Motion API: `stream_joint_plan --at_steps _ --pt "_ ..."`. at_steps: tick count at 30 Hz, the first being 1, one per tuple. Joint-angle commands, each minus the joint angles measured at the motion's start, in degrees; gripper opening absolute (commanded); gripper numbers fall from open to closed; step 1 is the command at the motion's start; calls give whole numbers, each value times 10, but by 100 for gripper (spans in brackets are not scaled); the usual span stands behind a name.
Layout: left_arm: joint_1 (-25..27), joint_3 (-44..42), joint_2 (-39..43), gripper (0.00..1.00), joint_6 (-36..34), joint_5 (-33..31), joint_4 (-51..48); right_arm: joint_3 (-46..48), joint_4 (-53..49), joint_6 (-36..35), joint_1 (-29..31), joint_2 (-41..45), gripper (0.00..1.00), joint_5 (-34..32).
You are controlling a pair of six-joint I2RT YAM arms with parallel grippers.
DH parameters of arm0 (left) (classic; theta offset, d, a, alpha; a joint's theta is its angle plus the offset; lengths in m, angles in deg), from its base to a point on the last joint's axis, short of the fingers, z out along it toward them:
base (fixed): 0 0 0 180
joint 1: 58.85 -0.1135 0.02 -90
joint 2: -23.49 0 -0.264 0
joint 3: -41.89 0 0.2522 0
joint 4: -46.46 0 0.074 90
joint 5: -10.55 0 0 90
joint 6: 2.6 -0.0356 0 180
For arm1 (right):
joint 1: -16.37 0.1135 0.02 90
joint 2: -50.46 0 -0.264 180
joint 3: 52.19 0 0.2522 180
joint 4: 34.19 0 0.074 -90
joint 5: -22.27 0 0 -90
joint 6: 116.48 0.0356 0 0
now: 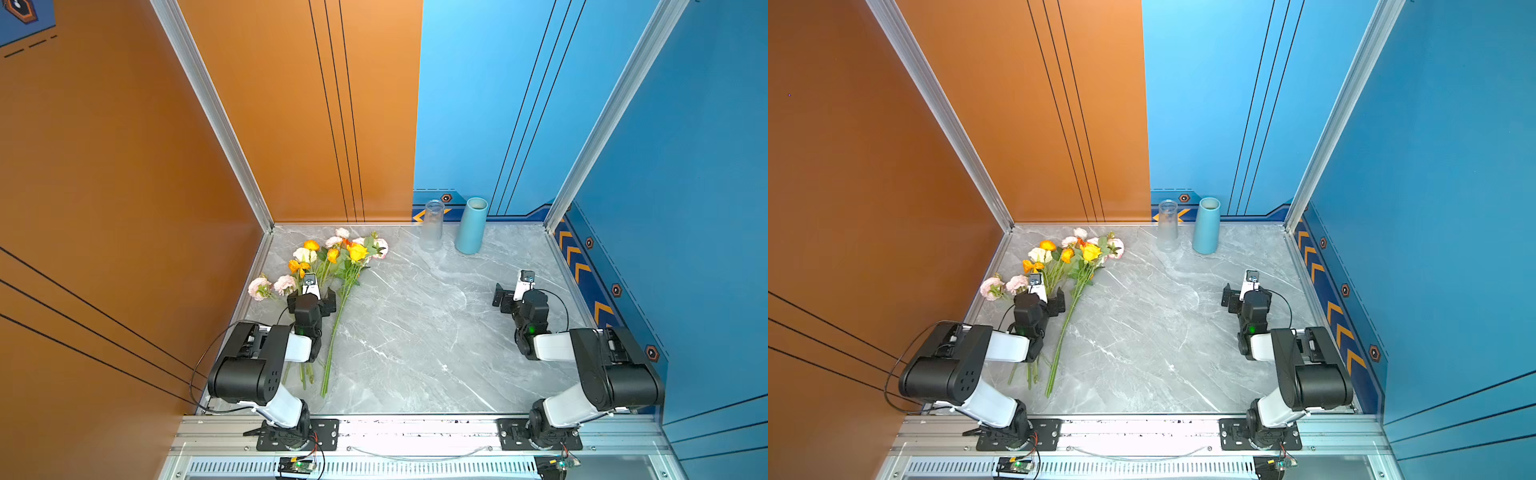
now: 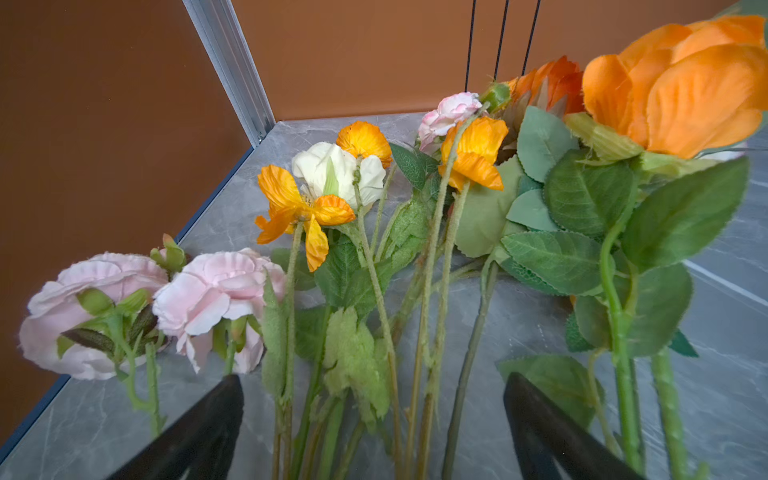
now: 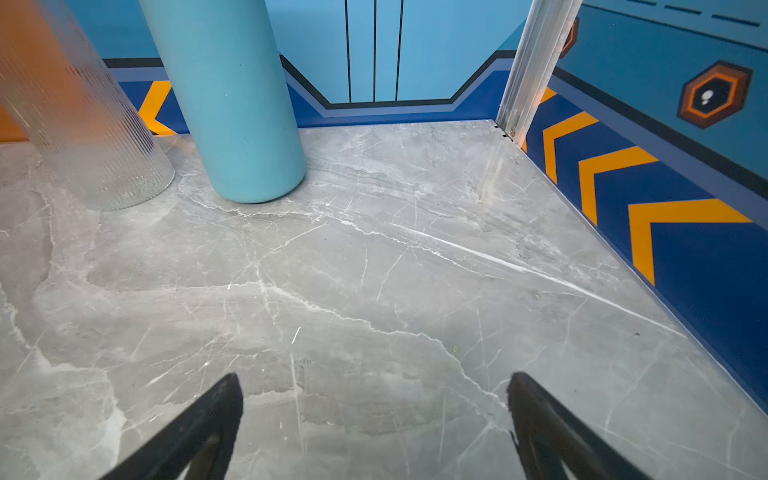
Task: Arrange the flowers into the vase
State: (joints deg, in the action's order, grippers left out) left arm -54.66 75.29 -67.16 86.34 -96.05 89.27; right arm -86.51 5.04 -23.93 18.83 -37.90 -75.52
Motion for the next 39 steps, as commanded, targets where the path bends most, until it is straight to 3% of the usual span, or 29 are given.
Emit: stream_joint_plan --at_steps 1,16,26,30,34,37,39 --pt "-3 11 7 98 2 10 -8 -2 2 -1 7 -2 100 -21" --pt "-5 12 6 98 3 12 -9 -2 2 -1 7 -2 100 -19" --pt "-15 8 13 98 7 46 -11 -2 2 -1 7 -2 100 -20" --pt "19 6 72 98 -11 -42 -46 -2 1 -1 7 -2 100 -19" --pt "107 64 166 98 -46 -150 -175 -3 0 -1 6 -2 100 -15" --pt "164 131 201 98 -4 -130 -238 -3 0 -1 5 -2 100 -15" --pt "191 196 192 98 21 -72 -280 -3 0 -1 5 -2 100 -14"
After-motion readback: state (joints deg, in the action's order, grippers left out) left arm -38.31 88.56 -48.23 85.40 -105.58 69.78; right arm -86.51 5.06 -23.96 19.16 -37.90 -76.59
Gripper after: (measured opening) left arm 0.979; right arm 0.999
